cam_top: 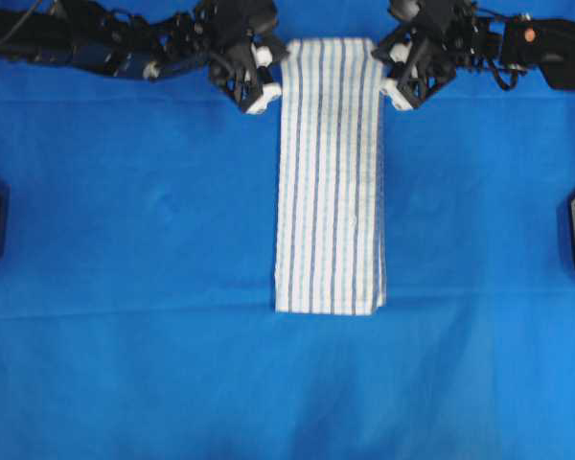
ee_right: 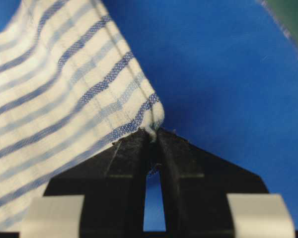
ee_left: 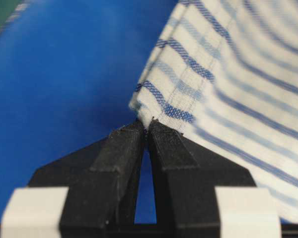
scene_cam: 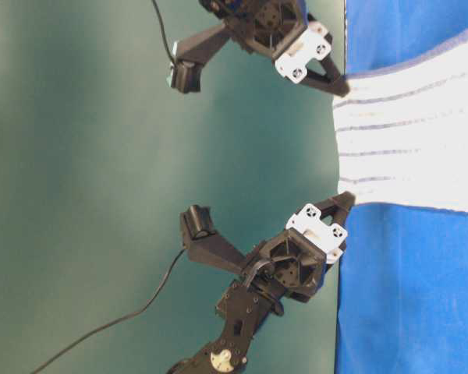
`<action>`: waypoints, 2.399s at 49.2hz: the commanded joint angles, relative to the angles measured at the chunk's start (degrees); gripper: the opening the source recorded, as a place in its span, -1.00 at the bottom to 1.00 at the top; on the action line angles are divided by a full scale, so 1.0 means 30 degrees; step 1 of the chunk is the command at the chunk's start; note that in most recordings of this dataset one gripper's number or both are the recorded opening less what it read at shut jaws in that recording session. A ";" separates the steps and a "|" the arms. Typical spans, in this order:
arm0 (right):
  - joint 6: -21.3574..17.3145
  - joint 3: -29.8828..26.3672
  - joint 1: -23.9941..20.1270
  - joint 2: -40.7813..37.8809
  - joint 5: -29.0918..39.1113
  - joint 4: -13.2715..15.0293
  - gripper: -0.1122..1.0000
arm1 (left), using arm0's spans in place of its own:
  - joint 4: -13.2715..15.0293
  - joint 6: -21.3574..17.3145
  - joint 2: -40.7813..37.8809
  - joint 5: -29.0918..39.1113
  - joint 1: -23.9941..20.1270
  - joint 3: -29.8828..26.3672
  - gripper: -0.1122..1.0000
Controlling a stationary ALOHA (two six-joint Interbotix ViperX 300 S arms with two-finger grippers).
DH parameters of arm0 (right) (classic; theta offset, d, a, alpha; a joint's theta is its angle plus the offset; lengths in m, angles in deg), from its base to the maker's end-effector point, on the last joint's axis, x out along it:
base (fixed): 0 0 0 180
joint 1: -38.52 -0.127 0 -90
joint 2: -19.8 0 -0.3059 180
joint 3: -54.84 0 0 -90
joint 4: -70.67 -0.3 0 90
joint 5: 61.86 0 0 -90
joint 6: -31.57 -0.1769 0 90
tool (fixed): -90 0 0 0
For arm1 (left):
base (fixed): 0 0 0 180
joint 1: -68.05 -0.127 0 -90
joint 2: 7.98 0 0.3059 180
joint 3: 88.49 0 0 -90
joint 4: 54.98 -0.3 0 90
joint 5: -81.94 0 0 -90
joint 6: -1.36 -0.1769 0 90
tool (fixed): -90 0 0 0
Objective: Fold the blue towel.
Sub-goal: 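Fold the far end toward the near end with both grippers, then release the towel and open both grippers beside it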
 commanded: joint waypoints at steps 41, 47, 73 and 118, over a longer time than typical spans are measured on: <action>-0.4072 0.3633 -1.1865 0.4424 0.2168 -0.2168 -0.65 | 0.0000 0.2930 0.3867 0.2080 0.9609 0.3896 -0.76; -0.4629 0.3516 -1.2656 0.4248 0.2256 -0.2168 -0.65 | 0.0029 0.3076 0.3867 0.2139 1.0254 0.3955 -0.76; -0.5156 0.2695 -1.4795 0.3252 0.2813 -0.2666 -0.65 | 0.0029 0.3457 0.3691 0.2139 1.1572 0.3779 -0.76; -0.5215 0.1289 -1.5205 0.3721 0.4805 -0.2695 0.35 | 0.0029 0.3193 0.4658 0.2959 1.1484 0.3662 0.62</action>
